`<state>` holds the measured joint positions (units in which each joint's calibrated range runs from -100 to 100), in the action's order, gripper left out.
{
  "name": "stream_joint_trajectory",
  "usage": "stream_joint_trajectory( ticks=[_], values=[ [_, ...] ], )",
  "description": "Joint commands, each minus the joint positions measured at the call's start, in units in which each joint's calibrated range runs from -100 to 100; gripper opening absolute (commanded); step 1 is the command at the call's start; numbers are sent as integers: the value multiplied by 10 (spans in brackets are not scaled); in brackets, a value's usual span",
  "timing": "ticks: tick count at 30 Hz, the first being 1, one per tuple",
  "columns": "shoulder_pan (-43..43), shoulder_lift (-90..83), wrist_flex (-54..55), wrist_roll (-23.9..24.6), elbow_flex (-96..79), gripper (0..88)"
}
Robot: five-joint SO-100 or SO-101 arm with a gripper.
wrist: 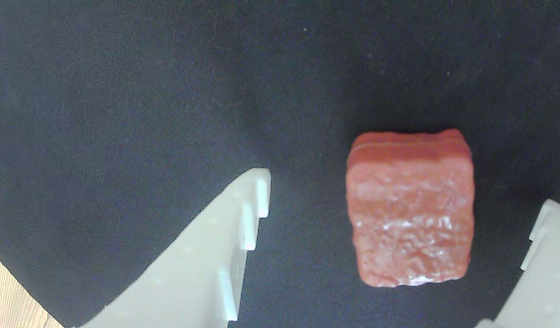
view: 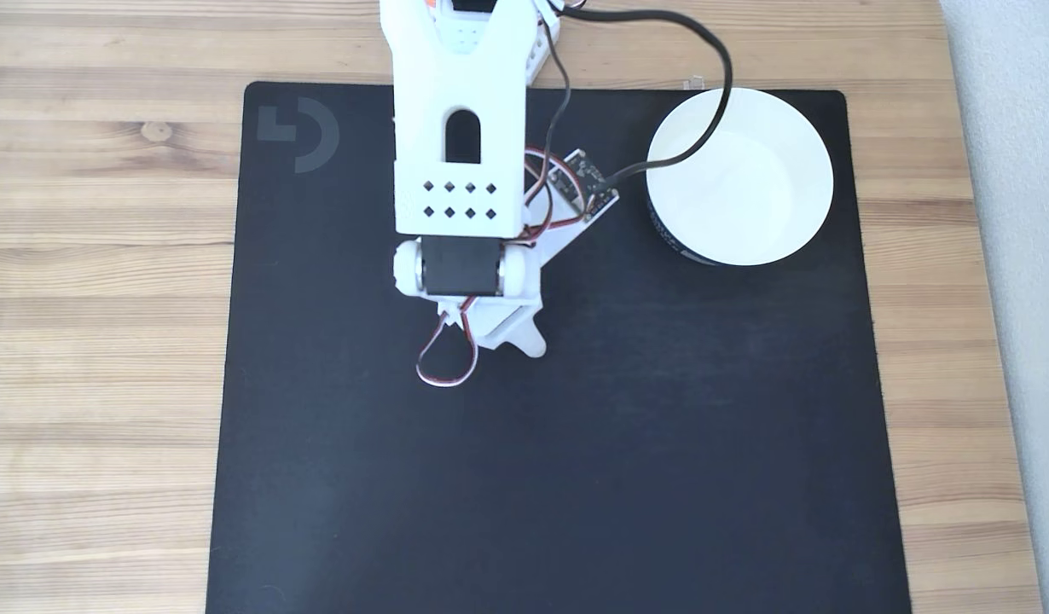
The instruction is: Pick up the toy and place it on the plate
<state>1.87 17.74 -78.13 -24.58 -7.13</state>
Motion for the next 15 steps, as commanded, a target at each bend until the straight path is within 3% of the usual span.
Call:
stream_joint_trajectory(
  ticks=[1, 15],
  values=[
    [5, 5, 4, -3, 14, 434],
    [5, 7, 4, -3, 14, 434]
  ],
)
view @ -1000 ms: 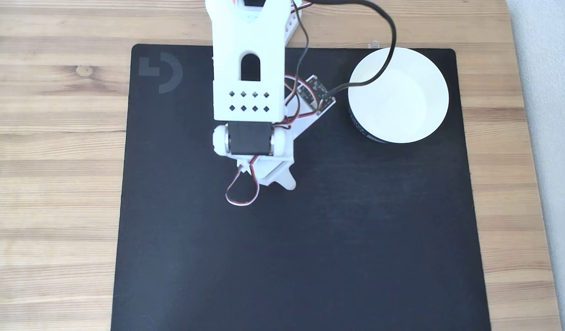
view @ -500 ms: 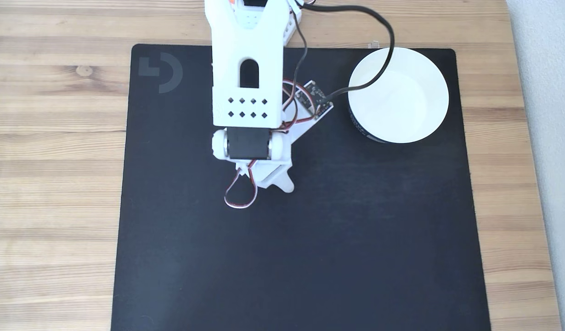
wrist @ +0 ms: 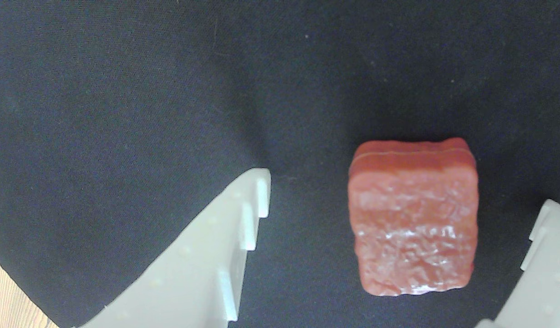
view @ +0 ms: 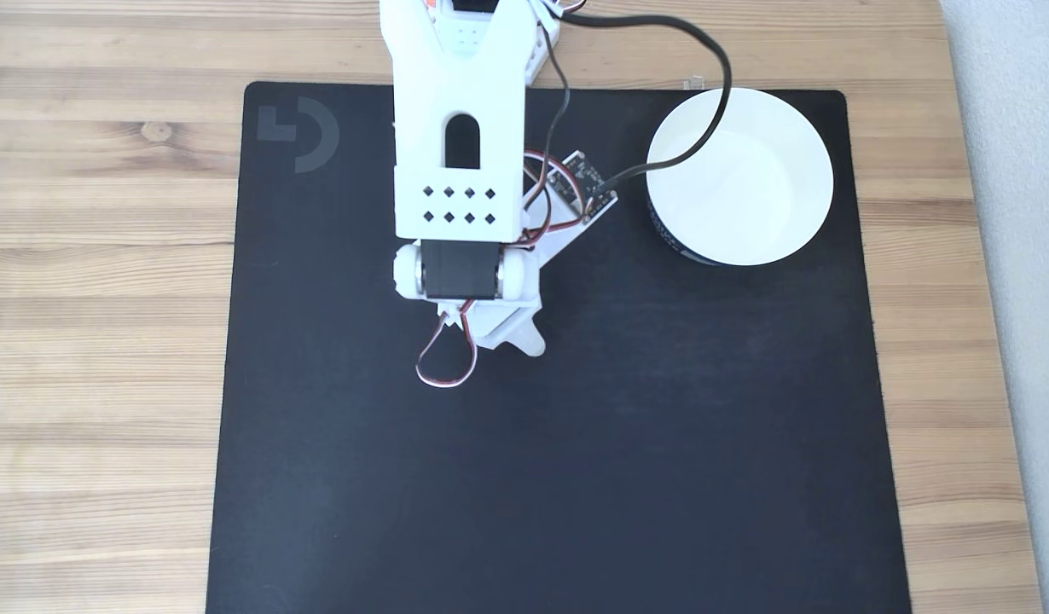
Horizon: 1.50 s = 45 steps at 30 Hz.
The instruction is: Pick up the toy and place it on the plate
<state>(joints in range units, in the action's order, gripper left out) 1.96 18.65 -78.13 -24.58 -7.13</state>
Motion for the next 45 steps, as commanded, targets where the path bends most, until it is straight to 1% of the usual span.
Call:
stream_joint_trajectory(
  ticks=[1, 8, 10, 12, 13, 14, 18, 23, 25, 32, 34, 37, 40, 45],
  values=[
    [4, -2, 4, -3, 14, 434],
    [5, -2, 4, -1, 14, 434],
    [5, -2, 4, 0, 15, 417],
    [5, -2, 5, 1, 18, 364],
    [4, -2, 15, 2, 19, 294],
    [3, -2, 26, 2, 15, 251],
    [1, -2, 44, 3, 12, 117],
    [1, -2, 44, 3, 12, 43],
    [1, -2, 44, 3, 12, 28],
    [0, -6, 44, 4, 13, 26],
    [-1, -10, 44, 22, 19, 26],
    [-16, -12, 51, 78, 20, 26],
    [-28, -13, 65, 84, 20, 26],
    [-68, -90, 68, 129, 20, 26]
  ],
)
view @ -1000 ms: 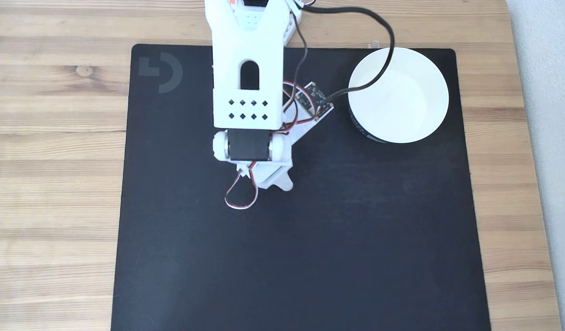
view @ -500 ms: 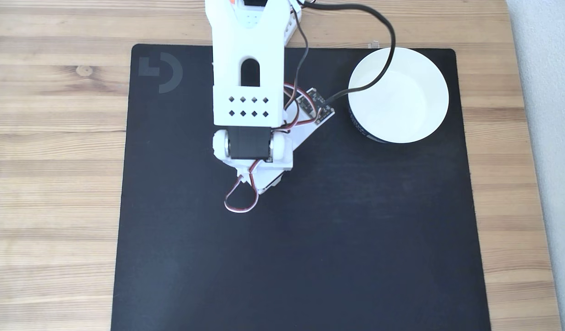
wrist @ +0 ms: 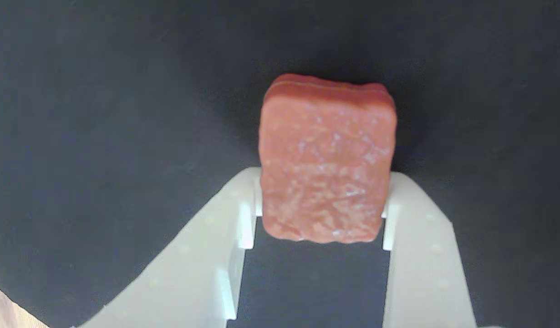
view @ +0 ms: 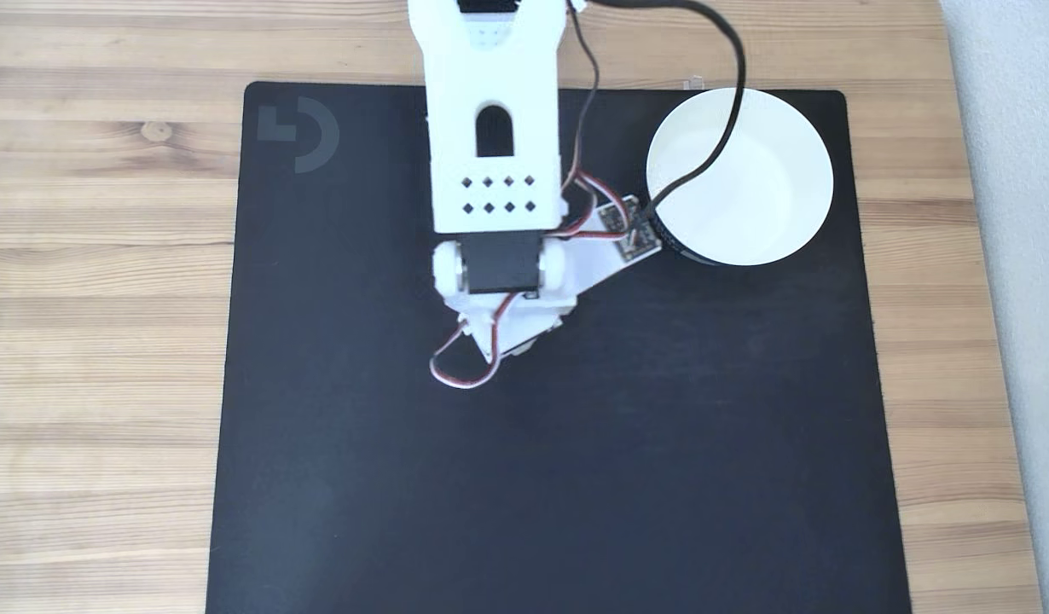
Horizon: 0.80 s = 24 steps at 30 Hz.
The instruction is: Pick up the toy and place it on the plate
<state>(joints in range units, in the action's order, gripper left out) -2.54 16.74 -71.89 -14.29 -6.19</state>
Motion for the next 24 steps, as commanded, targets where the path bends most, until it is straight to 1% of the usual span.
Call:
stream_joint_trajectory(
  ticks=[1, 5, 6, 10, 11, 14, 15, 19, 20, 24],
  values=[
    [-38, -109, 14, 40, 11, 26],
    [-73, -166, 19, 79, 10, 26],
    [-95, -192, 25, 98, 9, 26],
    [-131, -235, 19, 128, 2, 26],
    [-147, -253, 14, 148, -6, 26],
    [-170, -280, 15, 179, -28, 26],
    [-182, -299, 18, 196, -47, 26],
    [-204, -326, 21, 229, -94, 26],
    [-218, -340, 22, 244, -123, 26],
    [-254, -368, 69, 274, -192, 26]
  ],
)
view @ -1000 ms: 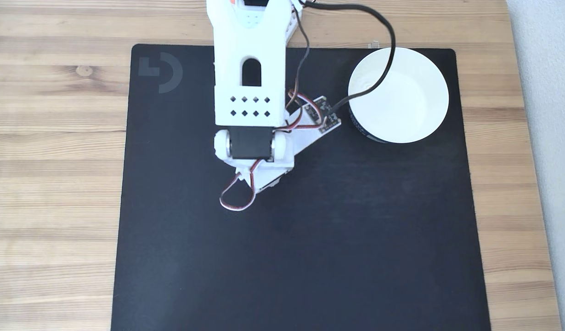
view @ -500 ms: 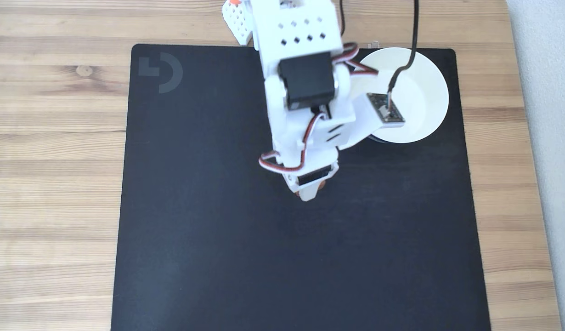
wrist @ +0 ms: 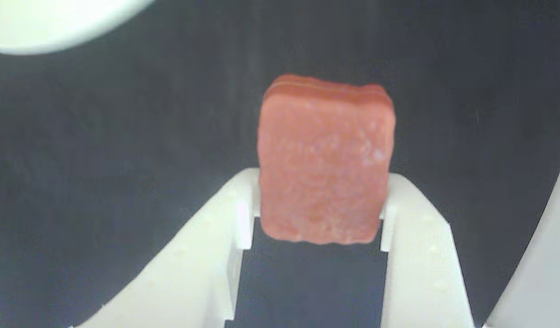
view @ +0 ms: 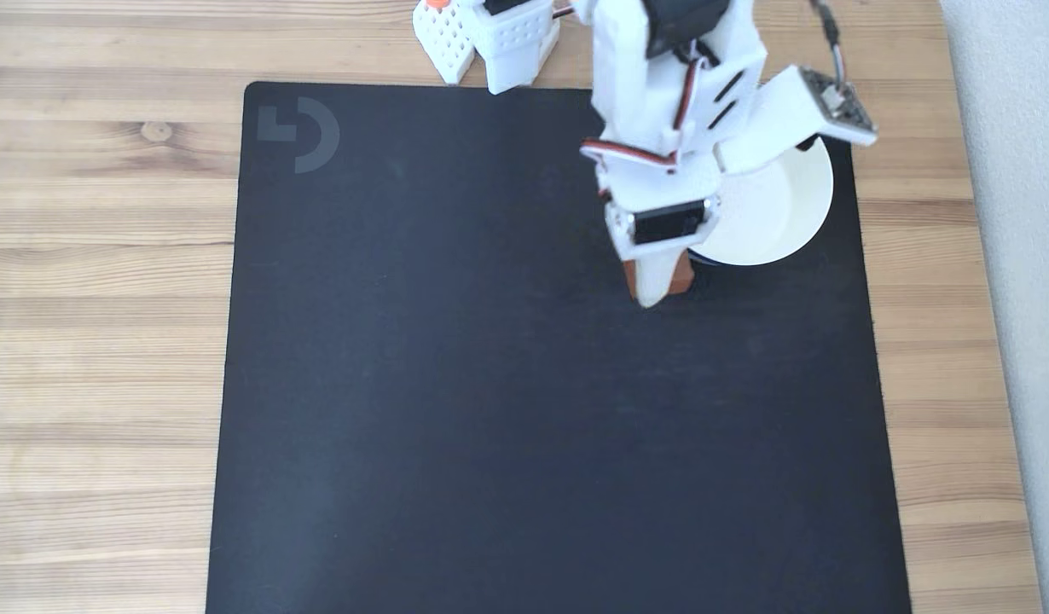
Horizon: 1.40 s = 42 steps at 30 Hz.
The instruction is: Pick up the toy and place it on the plate
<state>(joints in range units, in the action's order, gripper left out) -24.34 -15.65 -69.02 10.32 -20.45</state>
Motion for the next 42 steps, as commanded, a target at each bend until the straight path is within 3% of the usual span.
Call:
stream_joint_trajectory(
  ticks=[1, 20, 28, 30, 32, 42],
  values=[
    [-53, -61, 76, 44, -90, 26],
    [-237, -212, 225, 158, -350, 26],
    [-237, -245, 262, 160, -408, 55],
    [-240, -245, 261, 159, -408, 166],
    [-240, -245, 262, 159, -408, 220],
    [-234, -245, 268, 159, -401, 214]
  ],
)
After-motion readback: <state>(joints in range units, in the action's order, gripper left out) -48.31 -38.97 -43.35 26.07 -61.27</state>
